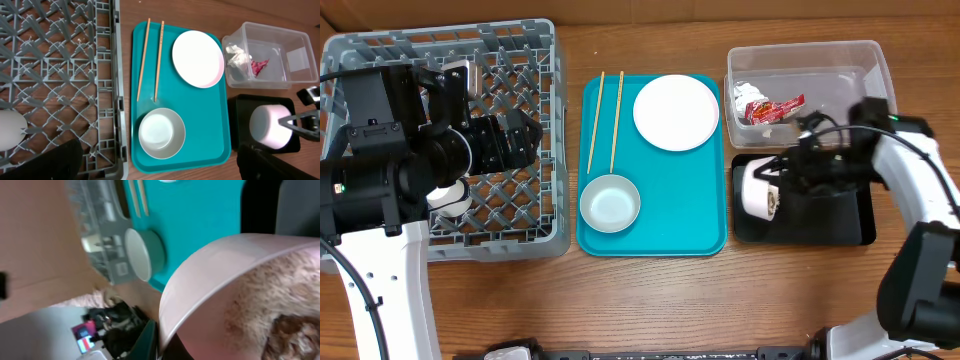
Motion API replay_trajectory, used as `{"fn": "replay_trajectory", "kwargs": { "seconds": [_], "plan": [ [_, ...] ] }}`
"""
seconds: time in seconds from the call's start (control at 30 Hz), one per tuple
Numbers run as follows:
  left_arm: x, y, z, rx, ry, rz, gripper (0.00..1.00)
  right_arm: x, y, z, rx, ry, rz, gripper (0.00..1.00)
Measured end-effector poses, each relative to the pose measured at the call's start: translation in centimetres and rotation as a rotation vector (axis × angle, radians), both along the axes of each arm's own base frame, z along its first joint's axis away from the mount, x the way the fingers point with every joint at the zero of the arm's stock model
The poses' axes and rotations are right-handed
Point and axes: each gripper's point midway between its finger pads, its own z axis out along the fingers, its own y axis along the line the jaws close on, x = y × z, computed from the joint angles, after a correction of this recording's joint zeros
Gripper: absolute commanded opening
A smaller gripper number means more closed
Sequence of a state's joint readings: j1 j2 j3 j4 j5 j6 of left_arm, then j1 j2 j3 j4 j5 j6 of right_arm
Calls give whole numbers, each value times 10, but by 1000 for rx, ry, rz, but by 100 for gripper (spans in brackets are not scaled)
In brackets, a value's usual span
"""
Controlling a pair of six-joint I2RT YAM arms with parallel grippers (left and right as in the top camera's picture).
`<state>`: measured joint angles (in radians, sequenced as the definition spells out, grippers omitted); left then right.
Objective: Sort waste into correct bins and load items into the dishwasher
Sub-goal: 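Tip the rice bowl over the black tray to dump the scraps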
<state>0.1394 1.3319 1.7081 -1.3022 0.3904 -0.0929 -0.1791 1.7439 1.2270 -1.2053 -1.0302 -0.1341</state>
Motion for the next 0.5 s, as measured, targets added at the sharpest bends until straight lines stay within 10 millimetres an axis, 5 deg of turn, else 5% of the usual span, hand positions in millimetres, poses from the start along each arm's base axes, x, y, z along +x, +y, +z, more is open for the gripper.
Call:
{"fn": "replay_trajectory", "kwargs": {
  "seconds": [0.27,0.5],
  "plan": [
    [0,-1,0,-2,0,-2,100,3,-29,11,133,-134,-79,4],
    [-2,-1,-1,-4,8,-2,100,-7,-25,-7,201,-165,-97,4]
  ]
}}
